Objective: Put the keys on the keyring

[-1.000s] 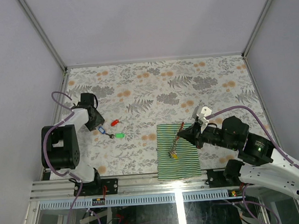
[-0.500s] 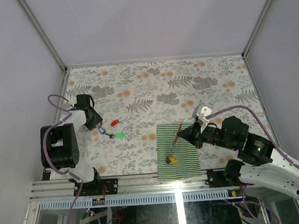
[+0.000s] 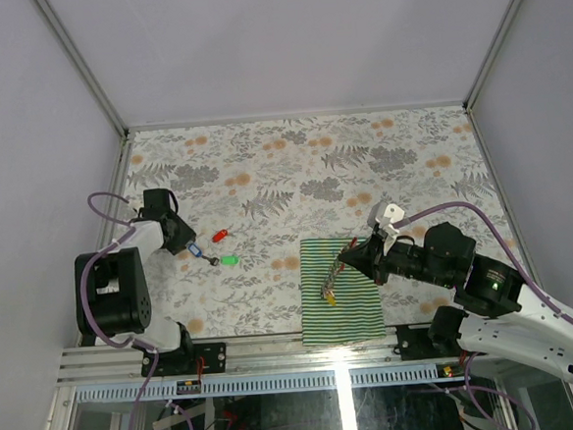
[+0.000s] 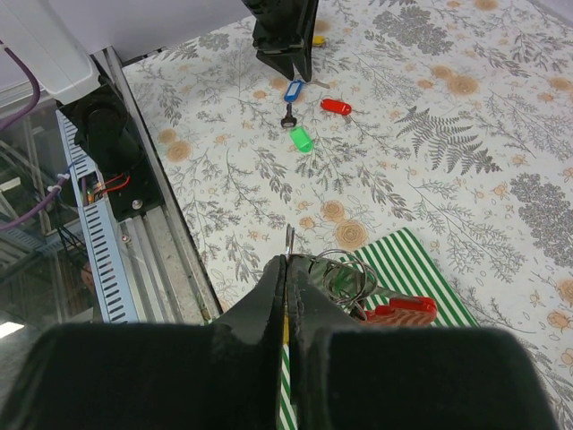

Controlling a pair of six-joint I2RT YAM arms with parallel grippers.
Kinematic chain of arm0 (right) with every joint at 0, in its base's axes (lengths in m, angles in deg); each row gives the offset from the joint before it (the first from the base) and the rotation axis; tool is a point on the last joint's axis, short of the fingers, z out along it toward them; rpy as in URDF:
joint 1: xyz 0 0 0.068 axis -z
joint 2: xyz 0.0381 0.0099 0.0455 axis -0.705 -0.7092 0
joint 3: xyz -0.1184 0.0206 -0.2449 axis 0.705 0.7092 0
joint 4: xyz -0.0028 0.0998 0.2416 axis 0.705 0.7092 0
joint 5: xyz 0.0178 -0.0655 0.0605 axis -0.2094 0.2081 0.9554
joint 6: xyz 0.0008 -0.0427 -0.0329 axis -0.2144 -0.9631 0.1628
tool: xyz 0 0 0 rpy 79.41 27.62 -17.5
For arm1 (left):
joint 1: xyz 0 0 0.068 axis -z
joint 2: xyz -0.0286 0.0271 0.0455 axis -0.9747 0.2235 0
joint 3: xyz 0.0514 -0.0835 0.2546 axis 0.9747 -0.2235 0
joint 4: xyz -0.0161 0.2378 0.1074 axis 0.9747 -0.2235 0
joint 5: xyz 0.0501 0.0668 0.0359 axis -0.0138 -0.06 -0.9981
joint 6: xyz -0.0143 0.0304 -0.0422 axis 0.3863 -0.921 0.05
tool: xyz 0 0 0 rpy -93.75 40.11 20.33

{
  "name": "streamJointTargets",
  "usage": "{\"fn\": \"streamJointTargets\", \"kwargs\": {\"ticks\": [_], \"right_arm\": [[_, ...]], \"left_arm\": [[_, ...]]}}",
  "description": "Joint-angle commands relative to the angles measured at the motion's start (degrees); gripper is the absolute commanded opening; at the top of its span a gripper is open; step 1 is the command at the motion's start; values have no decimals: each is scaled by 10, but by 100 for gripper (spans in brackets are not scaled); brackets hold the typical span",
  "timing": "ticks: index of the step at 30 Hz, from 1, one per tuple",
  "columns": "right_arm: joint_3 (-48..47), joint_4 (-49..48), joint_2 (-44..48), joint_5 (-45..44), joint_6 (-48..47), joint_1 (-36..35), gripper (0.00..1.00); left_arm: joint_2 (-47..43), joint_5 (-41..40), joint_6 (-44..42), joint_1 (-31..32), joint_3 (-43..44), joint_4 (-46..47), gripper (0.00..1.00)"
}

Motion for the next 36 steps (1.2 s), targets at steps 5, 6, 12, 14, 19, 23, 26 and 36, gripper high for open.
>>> {"fn": "streamJointTargets", "kwargs": {"ticks": [5, 6, 12, 14, 19, 23, 26, 36], "right_arm": [[-5, -60, 3, 19, 9, 0, 0], [-5, -60, 3, 20, 9, 0, 0], [-6, -55, 6, 19, 11, 1, 0], [-5, -54, 6, 18, 10, 0, 0], [-5, -51, 8, 18, 11, 0, 0], [-3, -52, 10, 16, 11, 1, 0], [-3, -53, 9, 11, 10, 0, 0], [-9, -57, 11, 1, -19, 0, 0]], "left_arm": [[-22, 0, 10, -3, -27, 1, 34], [-22, 0, 10, -3, -27, 3, 32], [-11, -7, 10, -5, -24, 10, 16], [-10, -13, 9, -5, -23, 10, 13], [-17, -19, 6, -5, -22, 9, 2], [-40, -14, 2, -5, -25, 11, 0], [-78, 6, -8, -4, -25, 17, 0], [-238, 76, -83, 79, 23, -1, 0]]}}
